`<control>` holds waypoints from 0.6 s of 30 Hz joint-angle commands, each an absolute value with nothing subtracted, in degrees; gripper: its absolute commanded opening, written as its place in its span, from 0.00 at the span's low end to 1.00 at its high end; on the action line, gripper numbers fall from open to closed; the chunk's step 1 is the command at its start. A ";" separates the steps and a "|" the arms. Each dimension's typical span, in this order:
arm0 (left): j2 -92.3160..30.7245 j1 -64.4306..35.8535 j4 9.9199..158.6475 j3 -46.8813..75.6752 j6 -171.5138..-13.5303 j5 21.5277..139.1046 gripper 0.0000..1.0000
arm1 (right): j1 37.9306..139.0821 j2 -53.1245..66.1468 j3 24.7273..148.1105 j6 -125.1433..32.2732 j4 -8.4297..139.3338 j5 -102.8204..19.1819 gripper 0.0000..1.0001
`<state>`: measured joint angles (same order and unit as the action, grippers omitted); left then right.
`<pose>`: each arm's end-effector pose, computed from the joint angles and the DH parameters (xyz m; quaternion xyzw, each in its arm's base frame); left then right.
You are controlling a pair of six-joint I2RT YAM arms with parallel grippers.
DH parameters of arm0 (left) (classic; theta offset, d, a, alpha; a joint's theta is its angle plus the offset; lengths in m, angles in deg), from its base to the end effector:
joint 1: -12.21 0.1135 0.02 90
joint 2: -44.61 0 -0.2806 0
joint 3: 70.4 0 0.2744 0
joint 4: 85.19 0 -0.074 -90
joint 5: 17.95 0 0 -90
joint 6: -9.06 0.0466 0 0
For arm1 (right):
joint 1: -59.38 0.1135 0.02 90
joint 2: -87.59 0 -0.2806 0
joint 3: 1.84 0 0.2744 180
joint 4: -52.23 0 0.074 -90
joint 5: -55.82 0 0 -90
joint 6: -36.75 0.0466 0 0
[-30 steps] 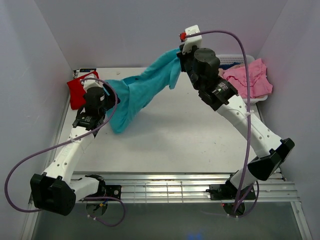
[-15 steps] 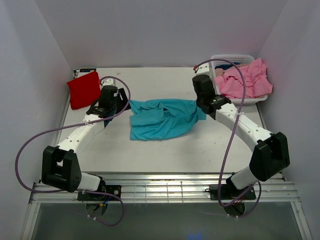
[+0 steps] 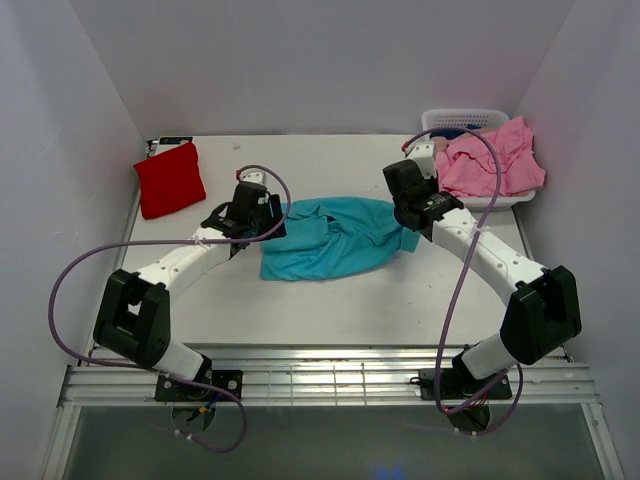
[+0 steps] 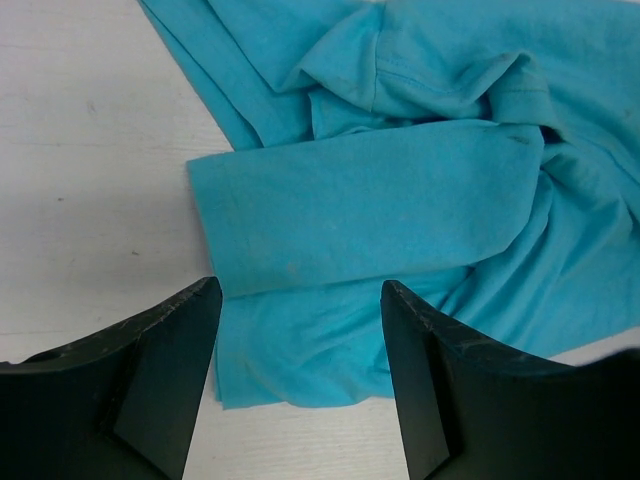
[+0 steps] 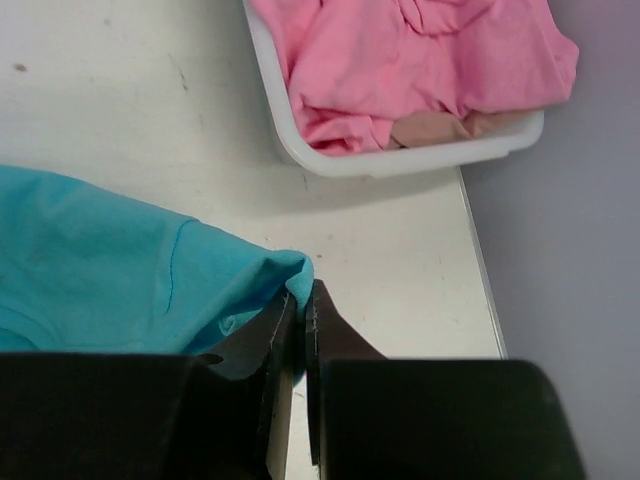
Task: Fold and stack the t-shirts
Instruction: Flatten out the tshirt
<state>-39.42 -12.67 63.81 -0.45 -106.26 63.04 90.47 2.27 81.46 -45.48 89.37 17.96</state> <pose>0.3131 -0.1371 0.2408 -0.0335 0.9212 -0.0958 0.3757 0.3195 0.1497 0.3187 0.0208 0.8327 -0.2461 0.4957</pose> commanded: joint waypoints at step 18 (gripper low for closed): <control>-50.57 -16.08 73.74 1.29 -108.72 69.15 0.76 | 90.23 1.36 81.02 -41.63 96.97 15.69 0.62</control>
